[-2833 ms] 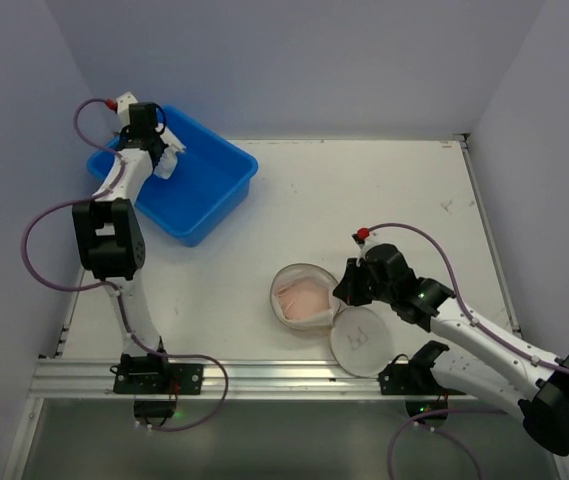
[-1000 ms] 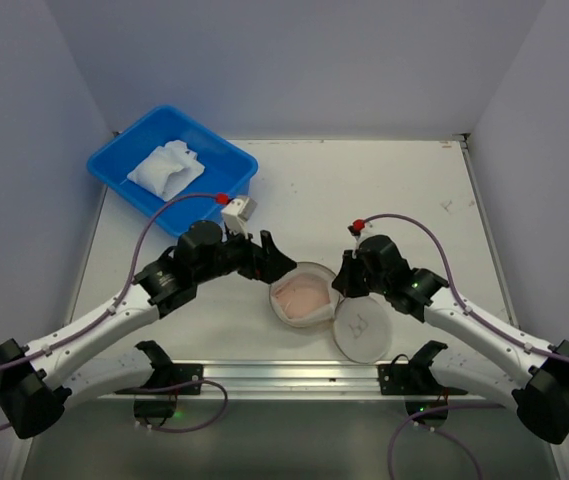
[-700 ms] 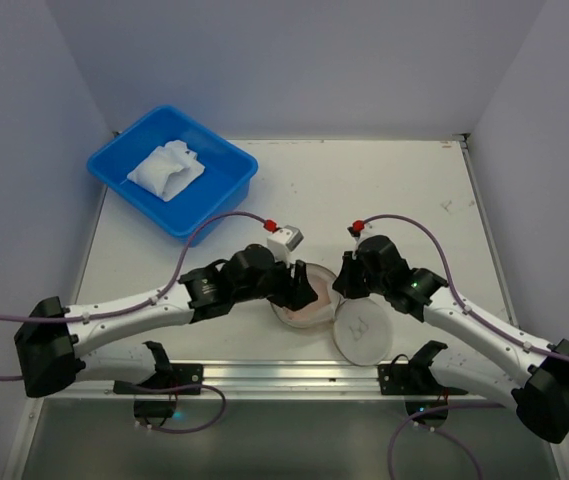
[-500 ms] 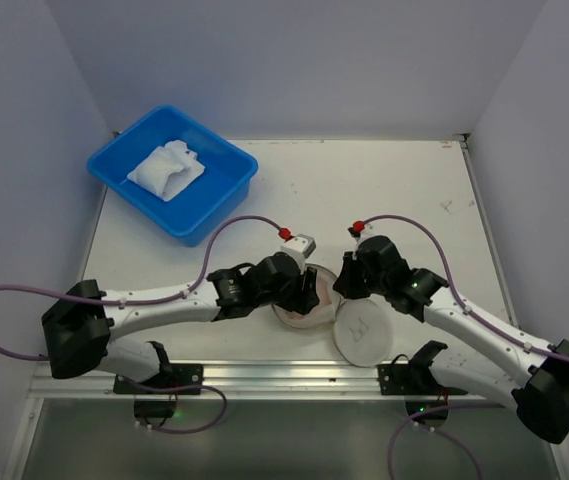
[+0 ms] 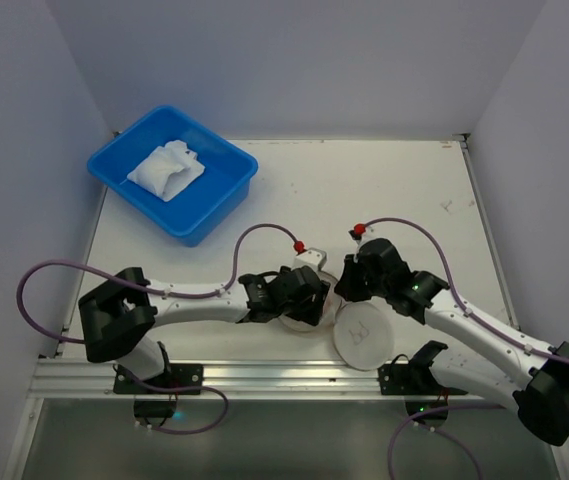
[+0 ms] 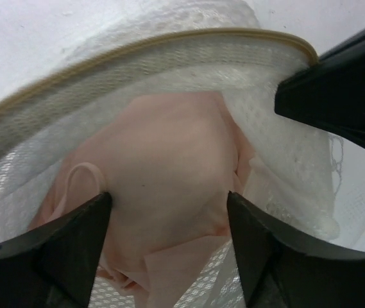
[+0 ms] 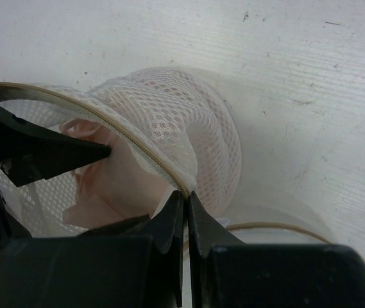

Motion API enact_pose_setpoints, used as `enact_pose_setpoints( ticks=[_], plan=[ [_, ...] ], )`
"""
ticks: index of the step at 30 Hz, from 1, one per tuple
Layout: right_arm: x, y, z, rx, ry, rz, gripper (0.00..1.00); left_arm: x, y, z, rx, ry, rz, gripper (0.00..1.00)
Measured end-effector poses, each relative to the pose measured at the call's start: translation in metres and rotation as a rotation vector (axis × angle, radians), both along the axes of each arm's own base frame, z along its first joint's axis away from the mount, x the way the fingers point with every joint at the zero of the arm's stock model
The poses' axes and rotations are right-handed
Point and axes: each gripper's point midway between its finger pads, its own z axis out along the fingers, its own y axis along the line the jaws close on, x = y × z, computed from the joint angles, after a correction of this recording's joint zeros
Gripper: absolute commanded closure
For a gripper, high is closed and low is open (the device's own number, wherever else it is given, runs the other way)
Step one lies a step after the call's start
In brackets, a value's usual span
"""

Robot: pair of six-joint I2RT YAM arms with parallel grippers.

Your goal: Unzip the laundry bag and remove the bra

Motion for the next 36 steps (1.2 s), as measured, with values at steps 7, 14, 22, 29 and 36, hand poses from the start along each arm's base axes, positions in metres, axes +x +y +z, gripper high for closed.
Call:
enact_pose_setpoints(
  ticks=[7,14,22,29,36],
  plan=[
    [-0.002,0.001,-0.002,0.004,0.007,0.008,1.00,-0.011,-0.006,-0.020,0.042,0.030,-0.014,0.09],
    [-0.006,0.001,-0.007,0.008,0.021,0.020,1.00,-0.003,-0.013,-0.035,0.081,0.015,0.023,0.30],
    [-0.008,0.001,-0.011,0.010,0.025,0.023,1.00,0.011,-0.016,-0.039,0.096,-0.033,0.088,0.96],
    [-0.010,0.000,-0.012,0.018,0.026,0.024,1.00,0.009,-0.005,-0.034,0.093,-0.043,0.094,1.00],
    [-0.009,-0.002,-0.009,0.024,0.007,0.014,1.00,-0.009,0.019,-0.018,0.046,-0.060,-0.003,1.00]
  ],
)
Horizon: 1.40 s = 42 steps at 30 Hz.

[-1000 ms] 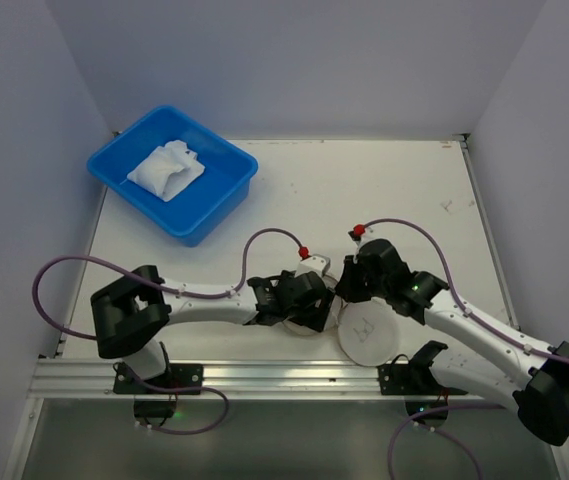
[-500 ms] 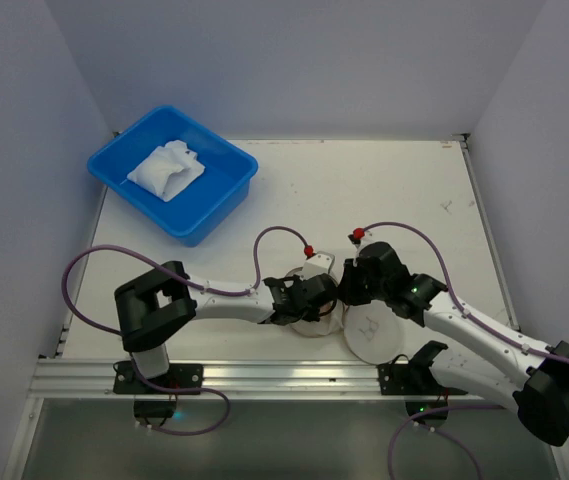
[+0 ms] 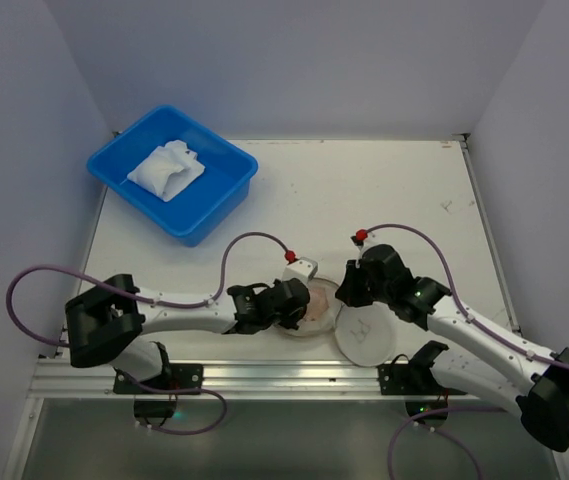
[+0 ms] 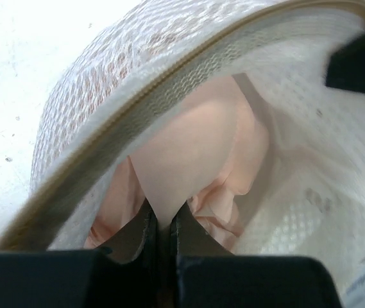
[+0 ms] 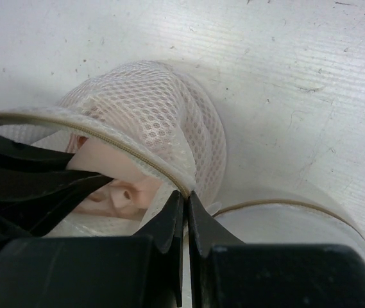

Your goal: Unzip the laundry bag and remove the bra

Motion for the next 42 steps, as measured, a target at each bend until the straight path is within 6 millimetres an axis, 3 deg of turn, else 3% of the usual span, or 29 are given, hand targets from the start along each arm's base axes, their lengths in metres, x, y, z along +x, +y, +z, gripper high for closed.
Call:
enact_pose_setpoints(
  ticks=[14,21,42],
  plan=[
    [0.000,-0.002,-0.012,-0.031,0.040,-0.006,1.00,-0.024,0.004,0.050,-0.254,-0.104,-0.216,1.00],
    [-0.003,0.010,-0.010,0.012,0.053,0.035,1.00,-0.032,0.011,0.074,-0.386,-0.170,-0.256,1.00],
    [-0.009,0.023,-0.011,0.059,0.091,0.090,1.00,-0.026,0.019,0.131,-0.638,-0.324,-0.208,1.00]
  ],
)
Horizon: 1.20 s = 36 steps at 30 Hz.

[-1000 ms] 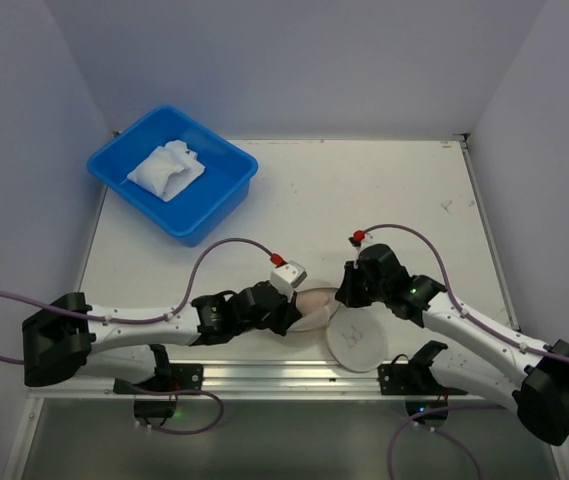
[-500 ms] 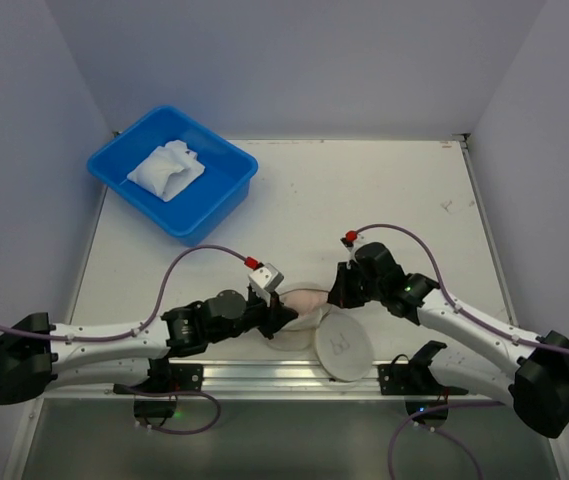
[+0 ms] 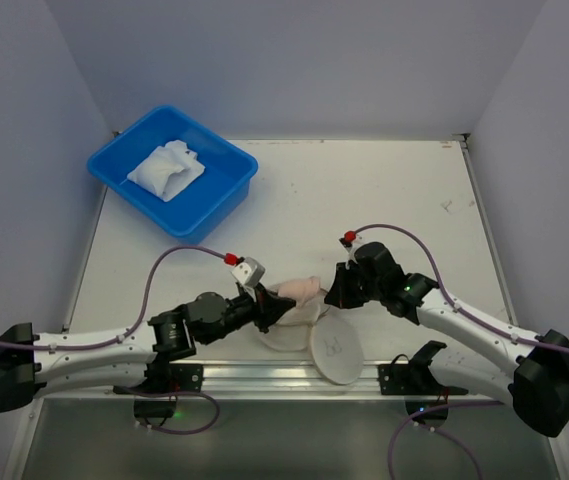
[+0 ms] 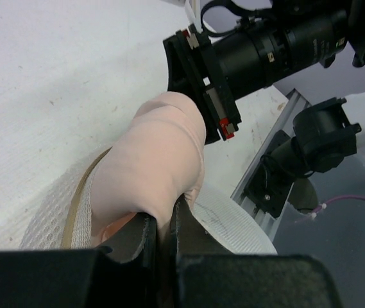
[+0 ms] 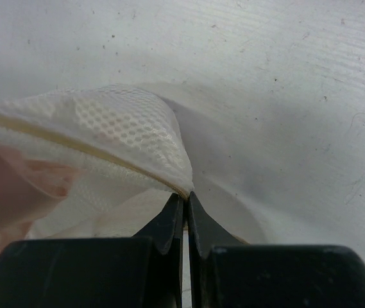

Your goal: Unzip the laundry bag and remove the bra

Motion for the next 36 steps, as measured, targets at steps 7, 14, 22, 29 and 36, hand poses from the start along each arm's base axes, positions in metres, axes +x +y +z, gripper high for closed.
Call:
enact_pose_setpoints(
  ticks=[7,14,22,29,36],
  plan=[
    [-0.002,-0.004,-0.008,-0.019,0.017,-0.007,1.00,0.019,0.010,0.034,-0.129,-0.053,0.121,1.00],
    [-0.011,-0.014,-0.022,-0.058,0.058,-0.015,1.00,0.043,0.026,0.059,-0.240,-0.064,0.273,0.99],
    [-0.011,-0.015,-0.023,-0.062,0.059,-0.017,1.00,0.081,0.046,0.092,-0.258,-0.087,0.449,0.99],
    [-0.011,-0.015,-0.024,-0.065,0.063,-0.017,1.00,0.121,0.069,0.162,-0.245,-0.190,0.578,0.96],
    [-0.011,-0.015,-0.024,-0.066,0.064,-0.017,1.00,0.187,0.098,0.183,-0.037,-0.225,0.782,0.99]
  ],
)
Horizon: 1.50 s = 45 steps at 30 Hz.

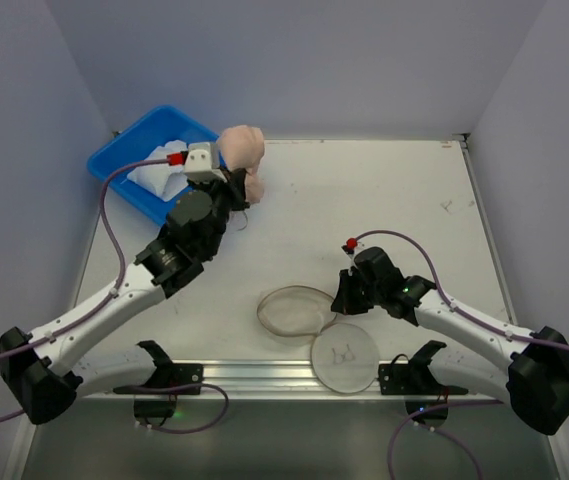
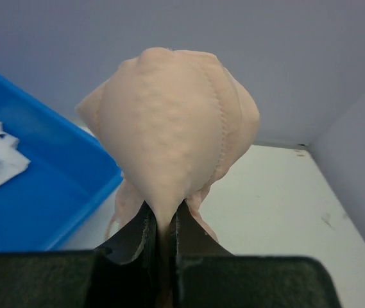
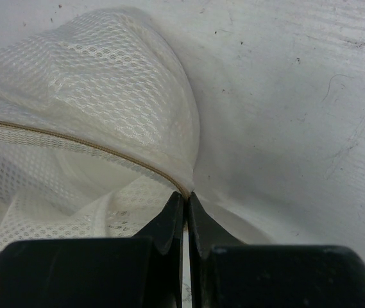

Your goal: Unzip the laundry bag and remove the bra

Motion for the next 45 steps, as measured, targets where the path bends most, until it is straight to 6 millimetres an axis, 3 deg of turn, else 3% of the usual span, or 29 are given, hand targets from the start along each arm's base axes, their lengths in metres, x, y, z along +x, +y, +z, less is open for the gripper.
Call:
enact_pose_setpoints(
  ticks=[3,9,13,18,26,34,37,40,41,44,45],
  plan=[
    [0.000,0.000,0.000,-0.001,0.001,0.000,1.00,0.043,0.028,-0.019,0.093,0.073,0.130,1.00],
    [0.000,0.000,-0.001,-0.002,0.002,0.001,1.00,0.109,0.095,-0.092,0.244,0.290,0.334,1.00],
    [0.000,0.001,-0.001,-0.001,0.004,0.002,1.00,0.134,0.133,-0.135,0.294,0.413,0.417,1.00],
    [-0.001,0.001,-0.005,-0.008,0.019,0.006,1.00,0.146,0.167,-0.166,0.334,0.488,0.474,1.00],
    [-0.002,0.001,-0.011,-0.022,0.038,0.007,1.00,0.151,0.184,-0.206,0.402,0.579,0.486,1.00],
    [0.000,0.004,-0.011,-0.011,0.034,0.011,1.00,0.159,0.169,-0.205,0.405,0.554,0.387,0.95],
    [-0.002,0.005,-0.014,-0.004,0.042,0.019,1.00,0.161,0.163,-0.218,0.406,0.575,0.352,0.89],
    [-0.003,0.005,-0.017,-0.003,0.048,0.022,1.00,0.159,0.161,-0.245,0.422,0.638,0.339,0.71],
    [-0.003,0.005,-0.017,-0.001,0.046,0.022,1.00,0.157,0.161,-0.255,0.427,0.668,0.337,0.52],
    [-0.003,0.005,-0.016,0.000,0.044,0.022,1.00,0.151,0.162,-0.275,0.430,0.730,0.336,0.21],
    [-0.002,0.006,-0.016,0.000,0.043,0.021,1.00,0.149,0.162,-0.276,0.427,0.737,0.341,0.16]
  ],
)
